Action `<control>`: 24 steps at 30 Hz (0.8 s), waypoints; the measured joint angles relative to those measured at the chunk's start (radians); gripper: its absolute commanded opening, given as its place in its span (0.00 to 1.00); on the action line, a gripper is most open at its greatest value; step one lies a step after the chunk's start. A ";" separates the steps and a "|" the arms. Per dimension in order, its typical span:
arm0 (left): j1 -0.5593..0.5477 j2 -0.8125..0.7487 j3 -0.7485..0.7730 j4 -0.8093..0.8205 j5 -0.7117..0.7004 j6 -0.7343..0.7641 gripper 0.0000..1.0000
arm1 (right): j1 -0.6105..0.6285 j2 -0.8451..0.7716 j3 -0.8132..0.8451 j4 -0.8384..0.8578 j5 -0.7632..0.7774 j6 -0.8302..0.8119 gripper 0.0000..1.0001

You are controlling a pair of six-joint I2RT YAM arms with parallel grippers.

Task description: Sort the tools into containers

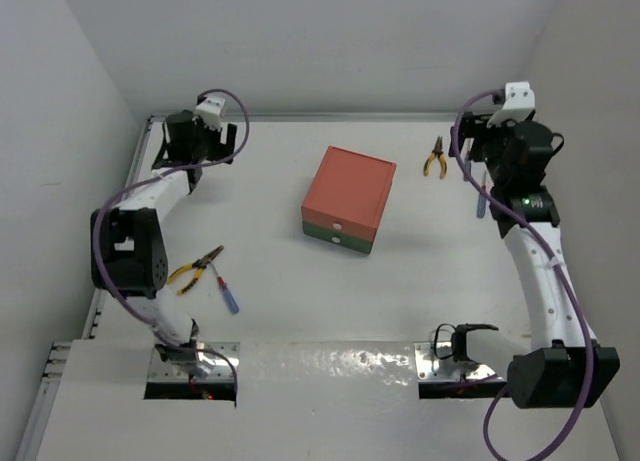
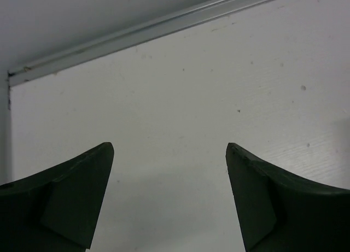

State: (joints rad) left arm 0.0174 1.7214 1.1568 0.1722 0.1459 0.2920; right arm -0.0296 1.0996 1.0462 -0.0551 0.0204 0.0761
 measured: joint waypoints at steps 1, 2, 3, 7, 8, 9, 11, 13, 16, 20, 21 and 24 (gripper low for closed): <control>0.007 -0.021 0.042 -0.074 0.034 0.033 0.79 | 0.000 0.021 0.054 -0.032 -0.031 0.004 0.84; 0.013 -0.066 0.055 -0.144 0.067 0.076 0.79 | 0.000 0.044 0.105 -0.069 -0.066 0.008 0.84; 0.014 -0.116 0.055 -0.204 0.093 0.114 0.76 | 0.000 0.071 0.145 -0.101 -0.095 0.013 0.83; -0.077 -0.330 0.085 -0.394 0.120 0.284 0.63 | 0.031 0.216 0.264 -0.238 -0.116 0.034 0.83; -0.135 -0.365 0.097 -0.407 0.117 0.312 0.64 | 0.046 0.262 0.291 -0.269 -0.112 0.037 0.84; -0.210 -0.399 0.097 -0.405 0.113 0.334 0.69 | 0.061 0.307 0.320 -0.294 -0.109 0.039 0.85; -0.374 -0.453 0.065 -0.382 0.105 0.335 0.74 | 0.086 0.400 0.370 -0.320 -0.119 0.050 0.87; -0.532 -0.488 -0.005 -0.345 0.095 0.291 0.75 | 0.104 0.488 0.416 -0.324 -0.150 0.060 0.87; -0.696 -0.488 -0.099 -0.310 0.036 0.171 0.75 | 0.108 0.607 0.481 -0.328 -0.220 0.066 0.86; -0.805 -0.440 -0.188 -0.257 -0.063 0.013 0.72 | 0.116 0.719 0.531 -0.344 -0.291 0.061 0.80; -0.826 -0.419 -0.197 -0.240 -0.098 -0.023 0.71 | 0.120 0.732 0.531 -0.352 -0.289 0.064 0.80; -0.867 -0.351 -0.207 -0.185 -0.193 -0.113 0.70 | 0.130 0.708 0.438 -0.319 -0.258 0.137 0.79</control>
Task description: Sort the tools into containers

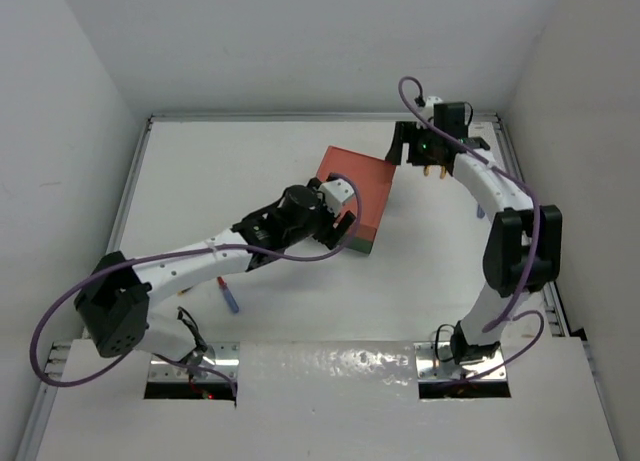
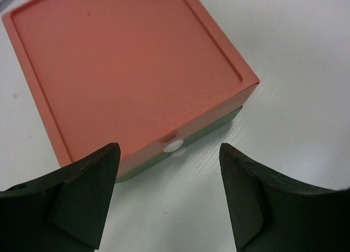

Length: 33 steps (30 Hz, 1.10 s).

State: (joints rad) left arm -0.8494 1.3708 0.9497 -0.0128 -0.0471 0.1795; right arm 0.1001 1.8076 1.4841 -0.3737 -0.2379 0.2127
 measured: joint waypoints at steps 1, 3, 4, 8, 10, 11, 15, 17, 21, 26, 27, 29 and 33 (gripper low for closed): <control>-0.011 0.019 -0.002 0.011 -0.032 -0.027 0.70 | 0.002 -0.027 -0.061 0.032 0.013 0.036 0.78; -0.028 0.050 -0.002 0.026 -0.099 -0.076 0.69 | 0.006 -0.110 -0.205 0.086 0.058 0.125 0.78; -0.031 0.060 -0.002 0.027 -0.122 -0.090 0.68 | 0.008 -0.146 -0.252 0.098 0.076 0.161 0.78; -0.037 0.106 -0.001 0.040 -0.216 -0.155 0.66 | 0.036 -0.251 -0.379 0.216 0.134 0.277 0.78; -0.037 0.117 0.000 0.055 -0.242 -0.171 0.65 | 0.067 -0.268 -0.402 0.261 0.150 0.314 0.77; -0.039 0.122 0.000 0.062 -0.253 -0.179 0.65 | 0.080 -0.269 -0.410 0.281 0.156 0.329 0.77; -0.053 0.131 0.000 0.076 -0.279 -0.200 0.65 | 0.112 -0.268 -0.467 0.343 0.160 0.383 0.75; -0.063 0.136 0.000 0.080 -0.289 -0.208 0.62 | 0.117 -0.261 -0.478 0.343 0.166 0.399 0.74; -0.088 0.141 0.016 0.046 -0.312 -0.245 0.62 | 0.132 -0.244 -0.480 0.349 0.201 0.426 0.71; -0.110 0.131 0.019 0.014 -0.339 -0.285 0.65 | 0.157 -0.243 -0.520 0.400 0.223 0.468 0.58; -0.112 0.129 0.019 0.009 -0.340 -0.291 0.65 | 0.160 -0.243 -0.523 0.410 0.224 0.477 0.53; -0.122 0.124 0.019 -0.002 -0.347 -0.293 0.67 | 0.170 -0.243 -0.531 0.432 0.230 0.496 0.53; -0.154 0.097 0.019 -0.053 -0.373 -0.290 0.71 | 0.191 -0.250 -0.566 0.484 0.246 0.534 0.48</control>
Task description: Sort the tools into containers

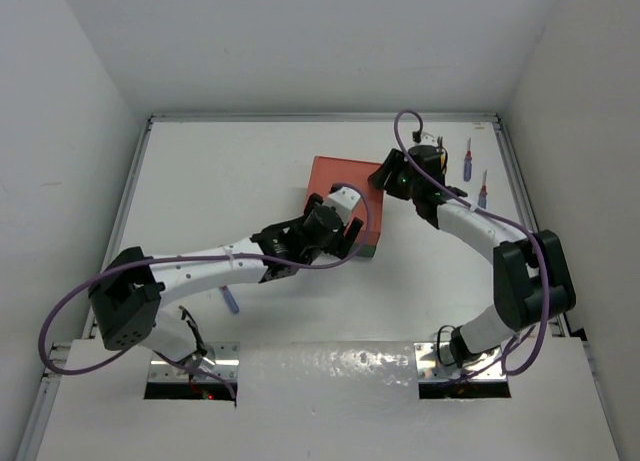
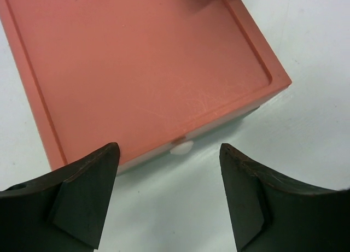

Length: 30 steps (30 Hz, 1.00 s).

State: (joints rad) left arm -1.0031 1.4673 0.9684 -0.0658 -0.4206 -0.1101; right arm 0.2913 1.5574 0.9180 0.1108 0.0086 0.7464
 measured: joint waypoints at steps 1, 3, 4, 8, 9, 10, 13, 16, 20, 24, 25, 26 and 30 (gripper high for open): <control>-0.005 -0.011 0.000 -0.018 -0.007 0.000 0.71 | 0.004 -0.005 -0.010 0.011 0.010 0.008 0.46; -0.010 -0.031 0.000 -0.055 -0.027 0.000 0.63 | 0.014 -0.019 -0.029 0.031 0.032 0.025 0.40; -0.010 -0.043 0.000 -0.082 -0.036 0.000 0.59 | 0.015 -0.026 -0.040 0.039 0.043 0.034 0.38; -0.004 -0.111 -0.004 -0.169 -0.043 -0.009 0.36 | 0.018 -0.059 -0.082 0.070 0.089 0.082 0.27; 0.000 -0.138 -0.014 -0.176 -0.040 -0.006 0.32 | 0.019 -0.068 -0.093 0.079 0.101 0.097 0.22; 0.003 -0.165 -0.030 -0.180 -0.037 -0.003 0.24 | 0.021 -0.075 -0.102 0.086 0.115 0.109 0.20; 0.026 -0.238 -0.101 -0.185 -0.034 0.007 0.21 | 0.032 -0.095 -0.124 0.095 0.163 0.135 0.12; 0.066 -0.223 -0.154 -0.187 -0.029 0.016 0.20 | 0.043 -0.108 -0.138 0.097 0.210 0.157 0.07; 0.113 -0.137 -0.161 -0.175 -0.014 0.044 0.21 | 0.065 -0.111 -0.141 0.095 0.262 0.179 0.03; 0.142 -0.101 -0.163 -0.085 -0.002 0.090 0.23 | 0.080 -0.121 -0.150 0.092 0.302 0.198 0.01; 0.150 -0.093 -0.160 -0.065 0.004 0.100 0.23 | 0.084 -0.125 -0.150 0.085 0.310 0.201 0.01; 0.159 -0.085 -0.155 -0.045 0.011 0.107 0.23 | 0.088 -0.129 -0.150 0.077 0.319 0.203 0.01; 0.201 -0.039 -0.149 0.022 0.042 0.129 0.23 | 0.108 -0.147 -0.150 0.038 0.377 0.214 0.04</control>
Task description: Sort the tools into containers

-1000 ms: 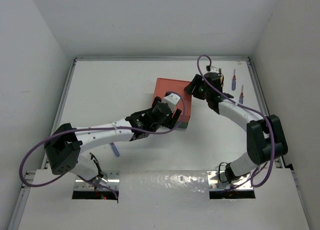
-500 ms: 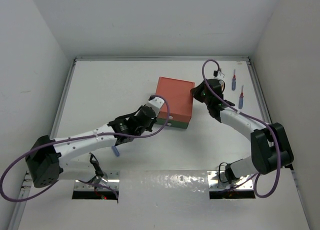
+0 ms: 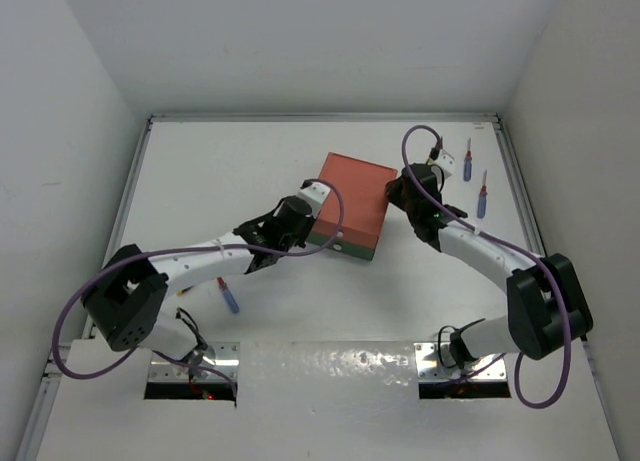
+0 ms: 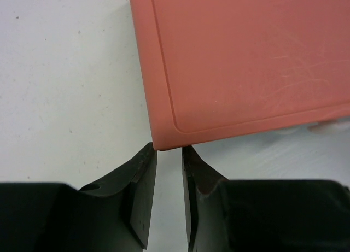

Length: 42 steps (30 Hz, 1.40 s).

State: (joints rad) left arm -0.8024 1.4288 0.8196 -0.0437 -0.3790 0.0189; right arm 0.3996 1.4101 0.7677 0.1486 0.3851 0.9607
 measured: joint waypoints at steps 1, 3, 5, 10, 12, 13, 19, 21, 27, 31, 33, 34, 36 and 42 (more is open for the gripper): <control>0.010 0.013 0.000 0.012 0.007 0.003 0.23 | 0.004 -0.005 0.000 -0.012 0.014 0.005 0.05; 0.023 0.033 0.000 0.033 0.020 0.017 0.23 | 0.012 -0.014 -0.001 -0.032 0.040 0.016 0.14; 0.026 0.044 0.002 0.048 0.025 0.033 0.23 | 0.019 -0.022 -0.001 -0.050 0.062 0.028 0.17; 0.020 0.048 0.026 0.043 0.063 0.065 0.20 | 0.022 -0.024 0.000 -0.061 0.082 0.043 0.31; 0.003 0.034 0.026 0.039 0.066 0.089 0.38 | 0.022 -0.024 0.000 -0.069 0.083 0.047 0.38; -0.019 0.020 0.021 0.038 0.074 0.100 0.43 | 0.023 -0.022 0.002 -0.075 0.080 0.046 0.41; -0.148 -0.052 0.004 0.010 0.125 0.099 0.50 | 0.019 -0.020 0.002 -0.080 0.103 0.048 0.42; -0.158 -0.048 0.004 0.001 0.138 0.088 0.50 | 0.019 -0.020 0.002 -0.082 0.107 0.047 0.37; -0.158 -0.039 0.006 -0.006 0.089 0.038 0.46 | 0.020 -0.019 0.010 -0.087 0.128 0.065 0.23; -0.151 -0.040 0.006 -0.038 0.072 0.006 0.64 | 0.022 -0.016 0.014 -0.090 0.132 0.065 0.28; -0.151 -0.047 0.004 -0.054 0.081 -0.001 0.73 | 0.022 -0.013 0.016 -0.091 0.131 0.064 0.35; -0.151 -0.056 0.001 -0.058 0.085 0.001 0.76 | 0.022 -0.011 0.016 -0.091 0.129 0.065 0.39; -0.151 -0.091 -0.013 -0.065 0.088 0.009 0.83 | 0.024 -0.004 0.018 -0.089 0.125 0.066 0.49; -0.145 -0.190 -0.043 -0.060 0.065 0.035 0.83 | 0.029 0.007 0.021 -0.099 0.103 0.060 0.59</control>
State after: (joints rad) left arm -0.9478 1.2388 0.7765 -0.1036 -0.3138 0.0536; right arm 0.4290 1.4174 0.7891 0.0498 0.4885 1.0206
